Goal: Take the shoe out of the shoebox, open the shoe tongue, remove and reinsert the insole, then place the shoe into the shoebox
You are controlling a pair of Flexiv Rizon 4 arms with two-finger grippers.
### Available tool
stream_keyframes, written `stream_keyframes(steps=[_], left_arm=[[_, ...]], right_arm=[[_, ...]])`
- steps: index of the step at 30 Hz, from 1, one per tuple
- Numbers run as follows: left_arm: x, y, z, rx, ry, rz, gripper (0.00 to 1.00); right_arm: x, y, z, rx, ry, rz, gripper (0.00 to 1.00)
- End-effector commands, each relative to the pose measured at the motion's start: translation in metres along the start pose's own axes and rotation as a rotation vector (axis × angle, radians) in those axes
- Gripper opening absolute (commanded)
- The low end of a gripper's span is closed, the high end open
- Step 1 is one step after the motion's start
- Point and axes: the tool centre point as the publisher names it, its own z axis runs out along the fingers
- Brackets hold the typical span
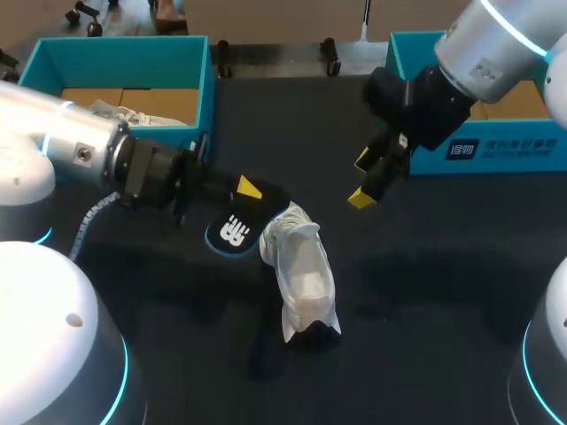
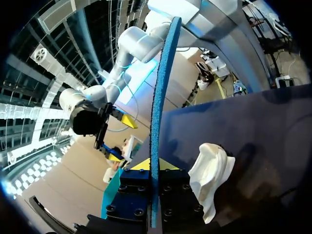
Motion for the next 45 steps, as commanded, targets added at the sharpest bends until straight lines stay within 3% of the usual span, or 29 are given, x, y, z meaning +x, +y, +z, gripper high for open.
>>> stream_keyframes(steps=[1,12,16,30,38,45], left_arm=[[0.008,-0.007,0.006,0.042,-0.021,-0.056,0.00],[0.029,-0.036,0.011,0.107,-0.051,-0.275,0.00],[0.035,-0.051,0.010,0.174,-0.053,-0.380,0.00],[0.035,-0.051,0.010,0.174,-0.053,-0.380,0.00],[0.057,-0.067,0.020,0.249,-0.096,-0.425,0.00],[0.064,-0.061,0.031,0.293,-0.127,-0.497,0.00]], right_arm=[[0.002,0.000,0.008,0.038,-0.019,-0.062,1.00],[0.018,-0.033,0.035,0.144,-0.100,-0.149,1.00],[0.021,-0.047,0.050,0.137,-0.098,-0.168,1.00],[0.021,-0.047,0.050,0.137,-0.098,-0.168,1.00],[0.022,-0.060,0.081,0.117,-0.112,-0.218,1.00],[0.014,-0.066,0.104,0.139,-0.089,-0.238,1.00]])
